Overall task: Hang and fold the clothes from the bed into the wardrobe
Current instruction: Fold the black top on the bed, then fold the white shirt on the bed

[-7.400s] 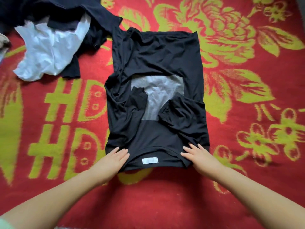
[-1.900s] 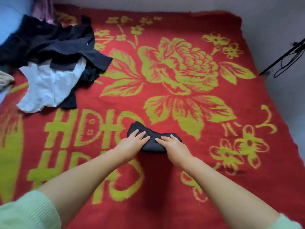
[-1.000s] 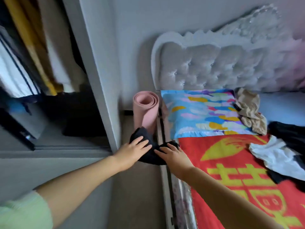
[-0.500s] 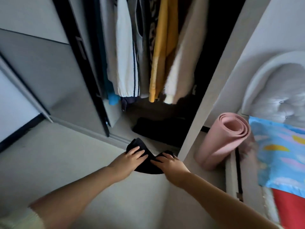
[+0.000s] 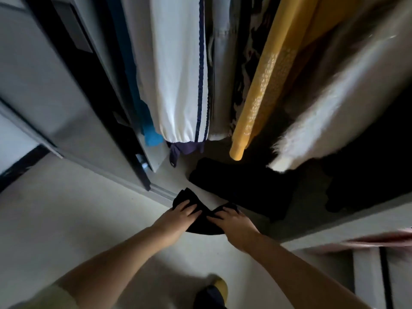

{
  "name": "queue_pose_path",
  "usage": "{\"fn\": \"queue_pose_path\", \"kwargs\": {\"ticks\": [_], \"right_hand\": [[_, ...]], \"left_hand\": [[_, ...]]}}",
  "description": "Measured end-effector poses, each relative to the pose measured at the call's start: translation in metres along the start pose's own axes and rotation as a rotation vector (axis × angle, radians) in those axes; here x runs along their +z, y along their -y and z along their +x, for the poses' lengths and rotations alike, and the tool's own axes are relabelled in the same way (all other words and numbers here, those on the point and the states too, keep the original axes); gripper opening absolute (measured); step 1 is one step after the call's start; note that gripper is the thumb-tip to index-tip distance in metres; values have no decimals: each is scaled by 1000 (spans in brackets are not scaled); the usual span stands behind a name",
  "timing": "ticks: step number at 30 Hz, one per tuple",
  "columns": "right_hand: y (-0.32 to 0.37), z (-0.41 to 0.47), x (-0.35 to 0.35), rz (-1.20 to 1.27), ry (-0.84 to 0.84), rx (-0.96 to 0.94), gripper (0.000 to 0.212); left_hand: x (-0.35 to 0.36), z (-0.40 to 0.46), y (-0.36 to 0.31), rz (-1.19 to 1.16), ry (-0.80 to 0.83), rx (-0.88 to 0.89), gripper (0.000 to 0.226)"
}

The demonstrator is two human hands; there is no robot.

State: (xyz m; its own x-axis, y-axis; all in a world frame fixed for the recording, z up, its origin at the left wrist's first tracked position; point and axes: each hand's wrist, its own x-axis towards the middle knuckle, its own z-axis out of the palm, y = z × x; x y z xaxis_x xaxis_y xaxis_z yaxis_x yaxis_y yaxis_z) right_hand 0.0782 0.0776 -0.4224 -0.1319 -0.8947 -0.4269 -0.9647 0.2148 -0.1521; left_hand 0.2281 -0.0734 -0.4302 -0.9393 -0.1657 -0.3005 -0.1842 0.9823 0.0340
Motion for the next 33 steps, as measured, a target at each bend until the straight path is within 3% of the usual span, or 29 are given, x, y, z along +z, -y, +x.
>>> {"fn": "queue_pose_path", "kwargs": {"ticks": [5, 7, 10, 14, 15, 17, 19, 21, 24, 30, 33], "right_hand": [[-52, 105, 40, -68, -1, 36, 64], [-79, 153, 60, -113, -88, 73, 62], [-126, 224, 90, -249, -237, 56, 42], [-196, 310, 151, -273, -362, 243, 46], [-204, 321, 157, -253, -354, 286, 45], [-220, 349, 189, -192, -302, 397, 44], [-235, 375, 239, -133, -233, 495, 55], [-239, 386, 285, -71, -16, 586, 63], [-235, 394, 313, -59, 56, 609, 75], [-212, 358, 281, -9, 145, 573, 74], [-183, 323, 258, 7, 168, 558, 69]], "left_hand": [[78, 101, 67, 107, 14, 107, 82], [103, 151, 93, 98, -20, 161, 79], [139, 232, 125, 110, -109, 162, 72], [198, 348, 167, 166, -185, 147, 73], [212, 367, 171, 160, -276, 181, 73], [254, 409, 173, 78, -257, 176, 64], [305, 436, 168, 146, -215, 108, 63], [357, 448, 156, 117, -21, -6, 66], [388, 447, 146, 38, -37, -88, 75], [333, 407, 151, 44, 192, -48, 81], [297, 365, 147, 67, 224, -14, 77]]}}
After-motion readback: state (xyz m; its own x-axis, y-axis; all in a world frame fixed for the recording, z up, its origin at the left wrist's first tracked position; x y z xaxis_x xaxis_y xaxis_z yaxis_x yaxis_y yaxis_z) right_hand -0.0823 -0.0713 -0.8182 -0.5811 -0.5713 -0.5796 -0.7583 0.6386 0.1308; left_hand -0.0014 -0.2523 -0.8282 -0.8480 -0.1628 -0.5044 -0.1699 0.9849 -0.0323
